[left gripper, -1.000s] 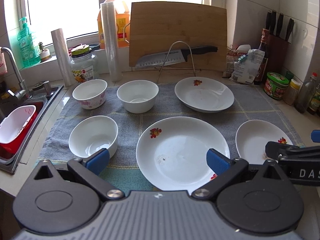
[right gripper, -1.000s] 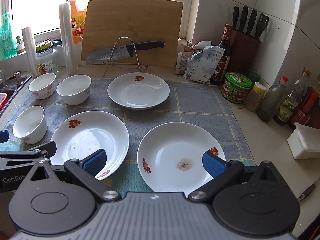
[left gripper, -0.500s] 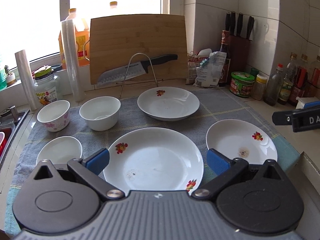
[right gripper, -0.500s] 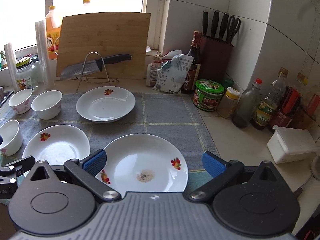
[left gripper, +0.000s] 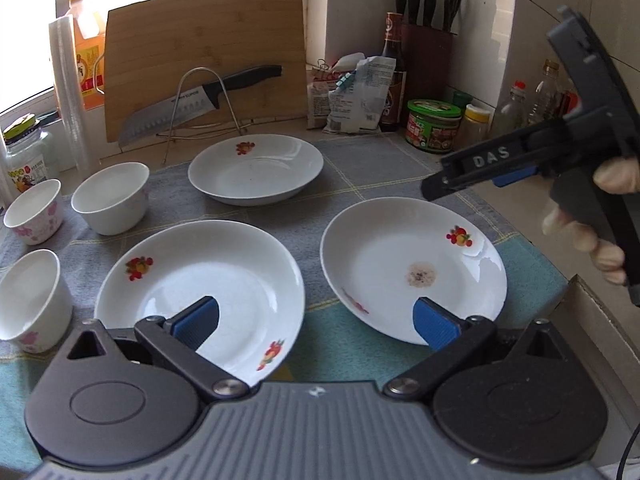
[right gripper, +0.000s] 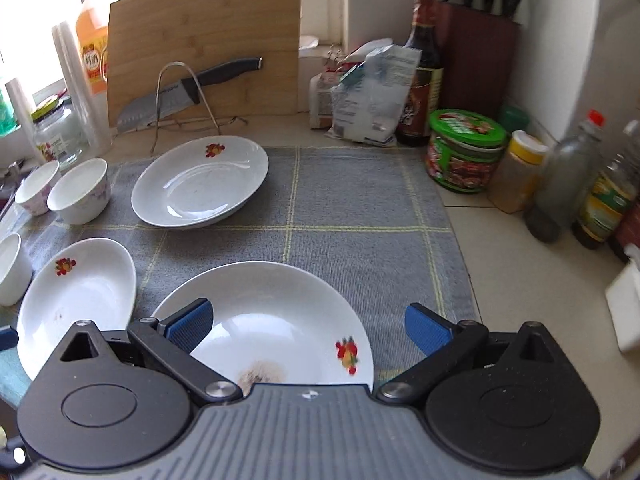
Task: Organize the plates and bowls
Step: 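Reach the right tool to the brown-stained white plate and grip its rim, then lift the stained plate with the right tool and carry it aside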
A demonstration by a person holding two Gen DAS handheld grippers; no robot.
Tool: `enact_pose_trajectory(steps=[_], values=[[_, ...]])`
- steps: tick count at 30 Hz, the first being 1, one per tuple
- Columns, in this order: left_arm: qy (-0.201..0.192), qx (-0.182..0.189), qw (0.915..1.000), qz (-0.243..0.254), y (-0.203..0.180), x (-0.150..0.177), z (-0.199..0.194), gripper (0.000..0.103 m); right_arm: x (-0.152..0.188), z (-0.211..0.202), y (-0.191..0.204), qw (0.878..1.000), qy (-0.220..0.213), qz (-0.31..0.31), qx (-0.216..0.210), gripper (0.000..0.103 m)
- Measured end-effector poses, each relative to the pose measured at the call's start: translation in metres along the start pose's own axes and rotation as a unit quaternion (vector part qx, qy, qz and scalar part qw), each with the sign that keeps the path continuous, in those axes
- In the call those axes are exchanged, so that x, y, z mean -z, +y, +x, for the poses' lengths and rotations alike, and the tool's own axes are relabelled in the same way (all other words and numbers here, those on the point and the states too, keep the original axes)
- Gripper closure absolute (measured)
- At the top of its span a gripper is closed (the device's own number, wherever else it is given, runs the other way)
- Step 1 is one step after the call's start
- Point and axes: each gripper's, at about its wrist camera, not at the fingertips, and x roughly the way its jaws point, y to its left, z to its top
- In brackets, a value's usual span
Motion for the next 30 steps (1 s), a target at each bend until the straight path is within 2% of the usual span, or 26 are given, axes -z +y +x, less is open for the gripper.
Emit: enact_pose_trajectory(steps=[3,7,10,13,16,20,26,30], values=[[0.010,-0.010,0.9997,-0.018,-0.015,0.002,0.012,0.001,-0.008,0.024,-0.012,0.999,0.027,-0.013,-0.031,0.000],[0.009,-0.014,0.9992,-0.036,-0.032,0.007,0.019,0.001,-0.014,0.053,-0.019,0.995,0.056,-0.063,-0.054,0.000],[0.015,-0.024,0.9988,-0.039,-0.045,0.011,0.022,0.001,-0.017,0.065,-0.021,0.990,0.071,-0.096,-0.079,0.000],[0.027,-0.016,0.9987,-0.040,-0.053,0.017,0.027,0.001,-0.019,0.073,-0.025,0.985,0.082,-0.123,-0.093,0.000],[0.047,-0.017,0.9985,-0.024,-0.063,0.023,0.033,0.001,-0.019,0.079,-0.030,0.982,0.088,-0.137,-0.098,0.000],[0.068,-0.020,0.9975,-0.001,-0.070,0.027,0.044,0.001,-0.016,0.083,-0.040,0.983,0.092,-0.115,-0.110,0.000],[0.068,0.020,0.9970,0.033,-0.071,0.025,0.068,0.001,-0.010,0.080,-0.042,0.985,0.100,-0.100,-0.095,0.000],[0.048,0.037,0.9957,0.070,-0.072,0.023,0.077,0.000,-0.005,0.075,-0.040,0.985,0.104,-0.104,-0.090,0.000]])
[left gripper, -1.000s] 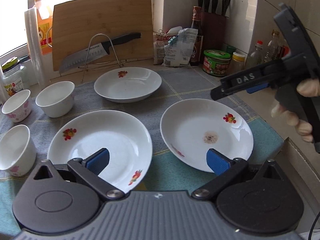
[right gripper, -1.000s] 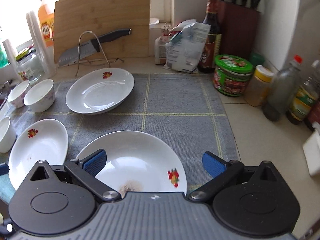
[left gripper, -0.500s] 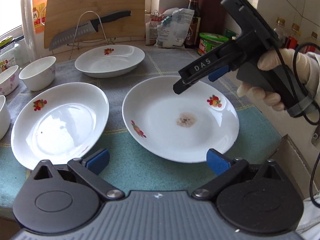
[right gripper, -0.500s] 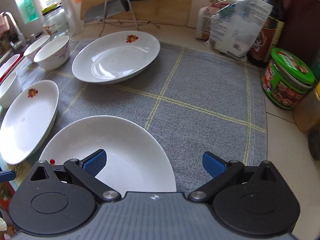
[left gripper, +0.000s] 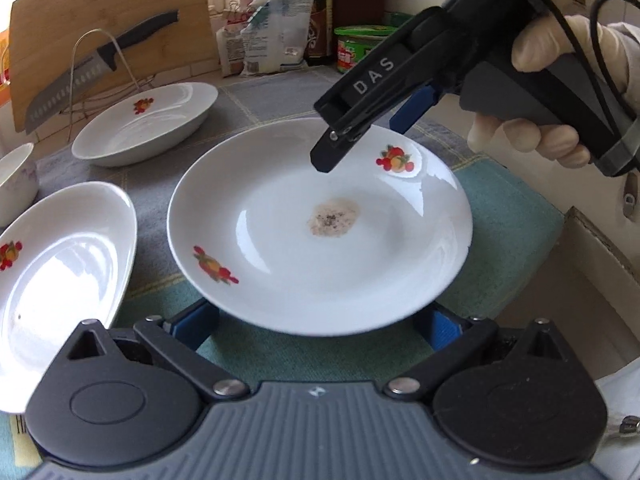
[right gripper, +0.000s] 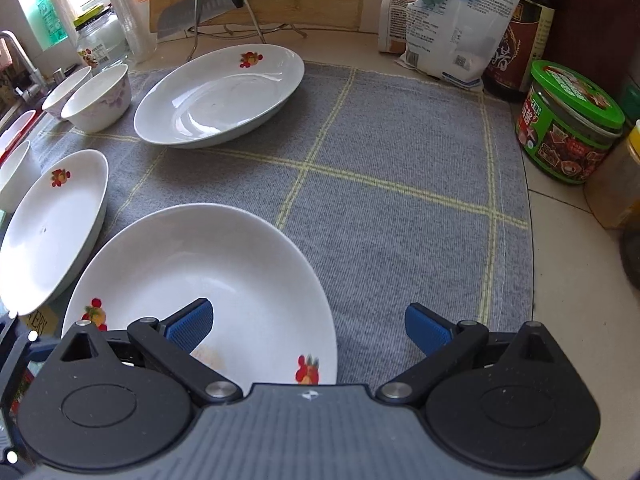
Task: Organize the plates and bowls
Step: 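Lift the stained plate with the right tool and carry it aside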
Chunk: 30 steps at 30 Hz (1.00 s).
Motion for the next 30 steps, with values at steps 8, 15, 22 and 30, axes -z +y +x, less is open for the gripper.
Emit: enact_pose_trajectory(steps=[8,15,22,30], values=[[-0.019,0.010,0.9997,0.007,0.003,-0.001,0.002,0.000,0.003,0.004,0.013,1.000,0.014,-0.014,-0.022,0.000],[-0.032,0.007,0.9995,0.004,0.002,0.002,-0.001,0.000,-0.001,0.012,0.013,0.998,0.032,-0.032,-0.039,0.000],[-0.017,0.007,0.9998,0.006,0.002,-0.003,0.001,0.000,-0.007,0.011,0.000,0.994,0.056,-0.036,-0.082,0.000],[-0.011,0.010,0.9999,0.009,0.004,-0.005,0.003,0.000,-0.013,0.011,-0.007,0.984,0.057,-0.067,-0.157,0.000]])
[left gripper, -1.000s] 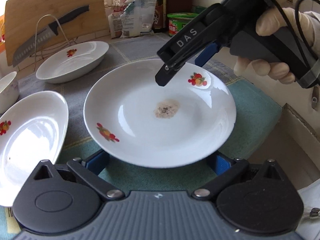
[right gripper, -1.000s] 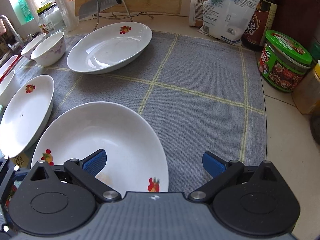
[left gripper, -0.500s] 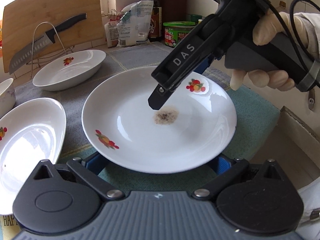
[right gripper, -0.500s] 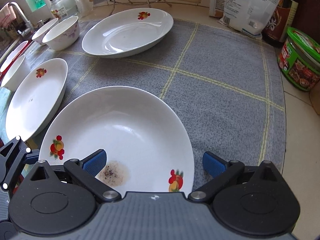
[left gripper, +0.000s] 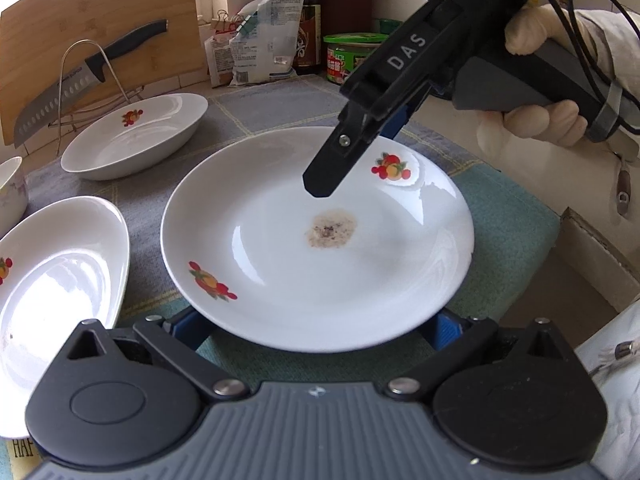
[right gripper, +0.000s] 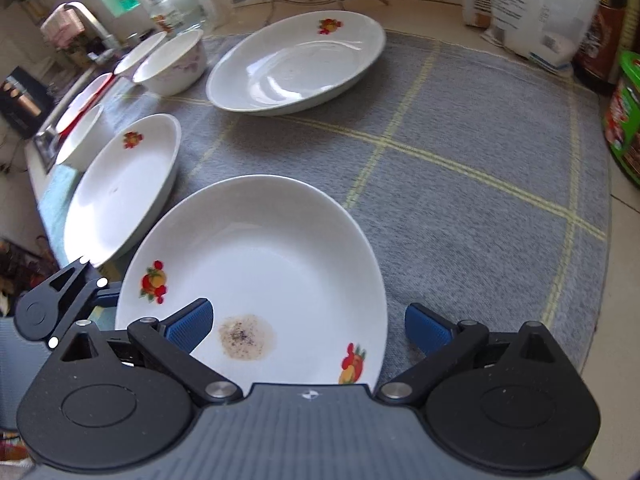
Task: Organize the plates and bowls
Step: 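Lift the stained plate with the right tool and carry it aside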
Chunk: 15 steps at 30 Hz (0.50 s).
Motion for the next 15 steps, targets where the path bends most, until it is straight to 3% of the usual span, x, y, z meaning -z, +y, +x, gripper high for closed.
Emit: enact_pose_trajectory(steps=[8,15], values=[[0.013,-0.001,0.9999,0.002,0.000,-0.005,0.001,0.000,-0.011,0.007,0.000,0.998,0.013,-0.033,-0.056,0.000],[0.023,0.002,0.9997,0.007,0.001,-0.007,0.003,0.000,-0.013,0.008,-0.004,0.996,0.013,-0.035,-0.078,0.000]])
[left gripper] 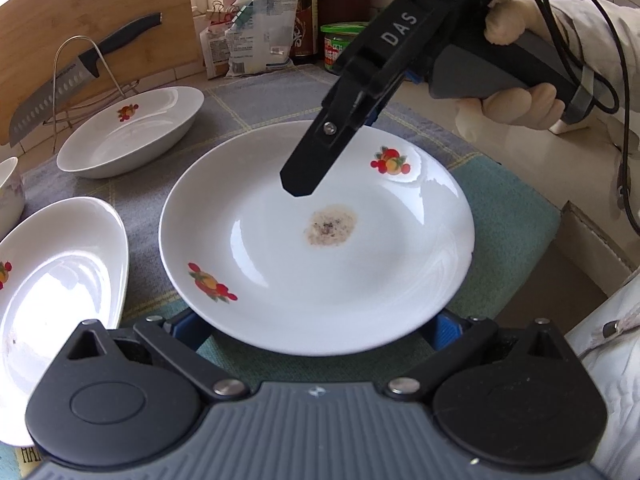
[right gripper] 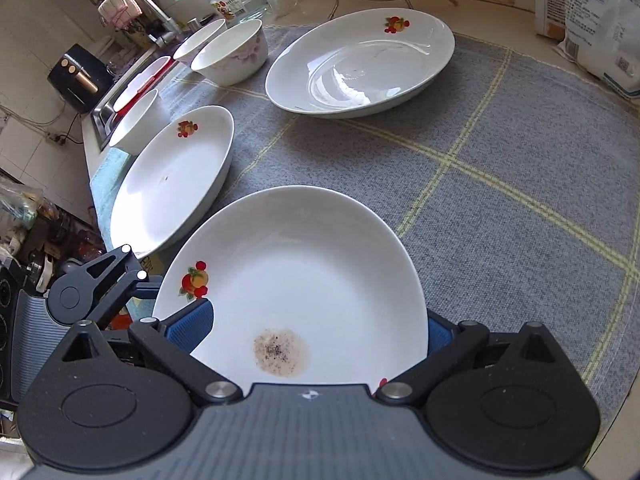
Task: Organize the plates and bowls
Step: 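Lift the stained plate with the right tool and carry it aside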
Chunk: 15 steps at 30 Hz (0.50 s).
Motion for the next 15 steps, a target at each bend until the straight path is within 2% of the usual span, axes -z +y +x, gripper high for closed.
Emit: enact_pose_trajectory(steps=[9,15], values=[[0.013,0.005,0.9998,0.017,0.002,-0.013,-0.001,0.002,0.006,-0.011,-0.004,1.000,-0.010,0.009,0.008,0.000],[-0.002,0.007,0.9990,0.043,0.002,-0.035,0.006,0.002,0.003,-0.033,-0.016,0.999,-0.039,0.020,0.026,0.000]])
